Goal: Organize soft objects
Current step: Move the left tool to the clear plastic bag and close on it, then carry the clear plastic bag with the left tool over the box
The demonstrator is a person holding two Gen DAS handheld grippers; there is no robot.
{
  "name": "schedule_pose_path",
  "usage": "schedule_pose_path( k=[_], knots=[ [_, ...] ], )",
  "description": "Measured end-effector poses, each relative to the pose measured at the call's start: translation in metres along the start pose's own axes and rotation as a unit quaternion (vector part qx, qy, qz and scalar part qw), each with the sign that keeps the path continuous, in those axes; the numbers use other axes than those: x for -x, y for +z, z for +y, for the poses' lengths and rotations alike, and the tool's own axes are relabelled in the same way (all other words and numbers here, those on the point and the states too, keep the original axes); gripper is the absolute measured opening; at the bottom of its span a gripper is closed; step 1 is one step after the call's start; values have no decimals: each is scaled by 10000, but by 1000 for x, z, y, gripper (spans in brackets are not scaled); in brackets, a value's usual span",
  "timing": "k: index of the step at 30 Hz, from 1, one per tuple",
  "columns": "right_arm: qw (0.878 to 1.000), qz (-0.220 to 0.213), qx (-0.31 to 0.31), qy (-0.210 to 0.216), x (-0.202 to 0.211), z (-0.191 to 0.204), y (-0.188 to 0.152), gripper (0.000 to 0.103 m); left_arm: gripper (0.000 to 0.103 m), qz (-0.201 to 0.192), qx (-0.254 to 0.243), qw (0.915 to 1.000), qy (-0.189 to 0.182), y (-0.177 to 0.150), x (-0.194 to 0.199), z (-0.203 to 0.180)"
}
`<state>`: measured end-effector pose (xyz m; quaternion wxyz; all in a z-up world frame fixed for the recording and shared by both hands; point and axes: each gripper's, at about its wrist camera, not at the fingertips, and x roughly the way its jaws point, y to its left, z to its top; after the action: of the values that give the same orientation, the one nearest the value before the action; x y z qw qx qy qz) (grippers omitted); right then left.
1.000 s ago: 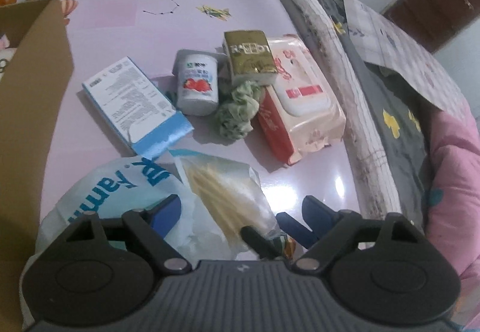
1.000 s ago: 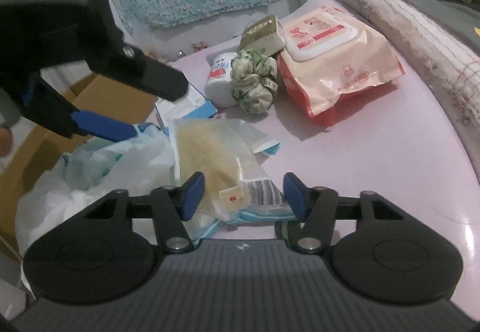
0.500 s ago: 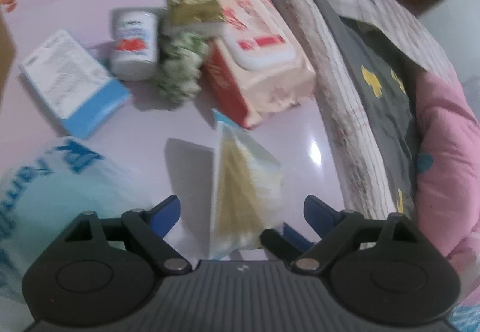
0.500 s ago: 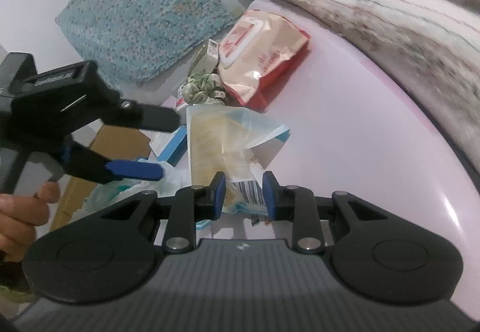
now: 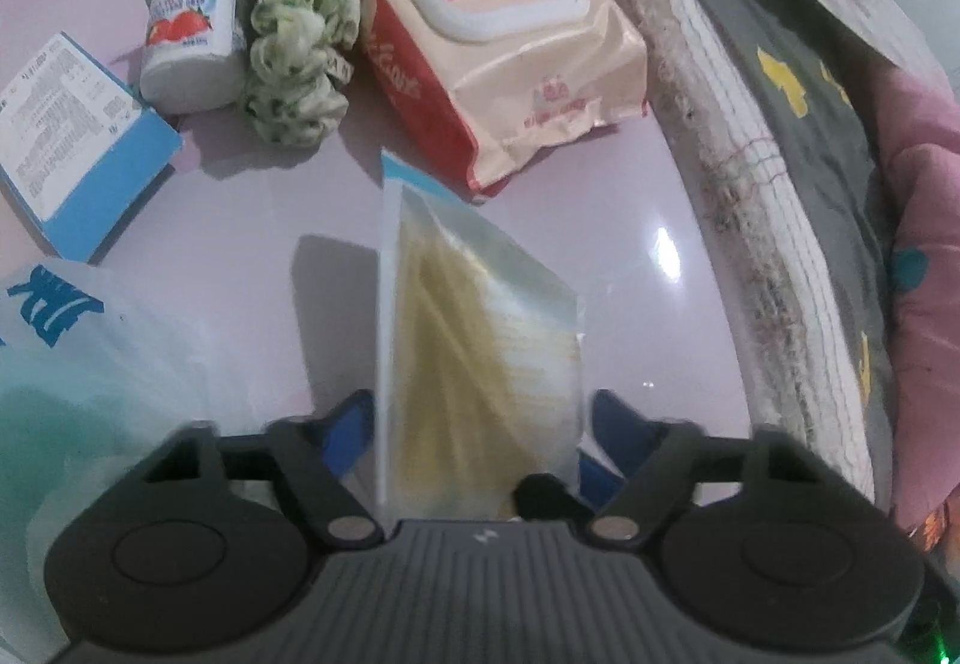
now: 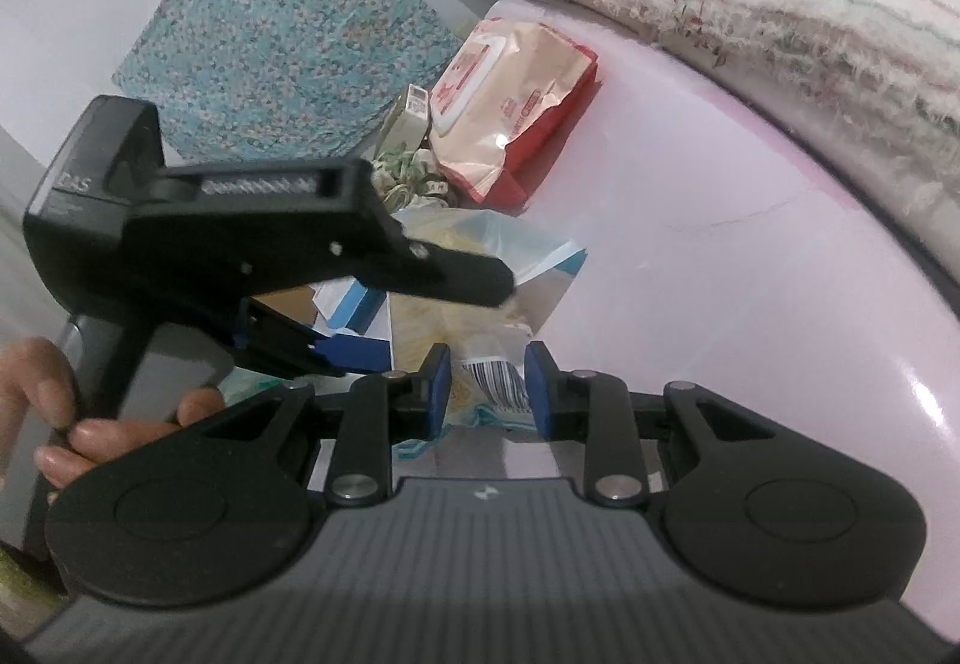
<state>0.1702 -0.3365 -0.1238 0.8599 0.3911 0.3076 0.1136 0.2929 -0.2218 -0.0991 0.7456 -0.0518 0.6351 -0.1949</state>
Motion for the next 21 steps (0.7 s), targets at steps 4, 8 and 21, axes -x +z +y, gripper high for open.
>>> schedule_pose_path(
  k=[4, 8, 21],
  knots=[
    [10000, -2, -27, 92, -1, 6, -3, 25, 57, -88, -114, 9999, 79, -5, 7, -4],
    [9995, -91, -69, 277, 13, 12, -2, 25, 55, -209, -112, 9997, -78, -14, 27, -6],
    [9910, -599, 989, 668, 89, 124, -17, 25, 54, -1461, -341, 9861, -714, -82, 164, 7]
  ],
)
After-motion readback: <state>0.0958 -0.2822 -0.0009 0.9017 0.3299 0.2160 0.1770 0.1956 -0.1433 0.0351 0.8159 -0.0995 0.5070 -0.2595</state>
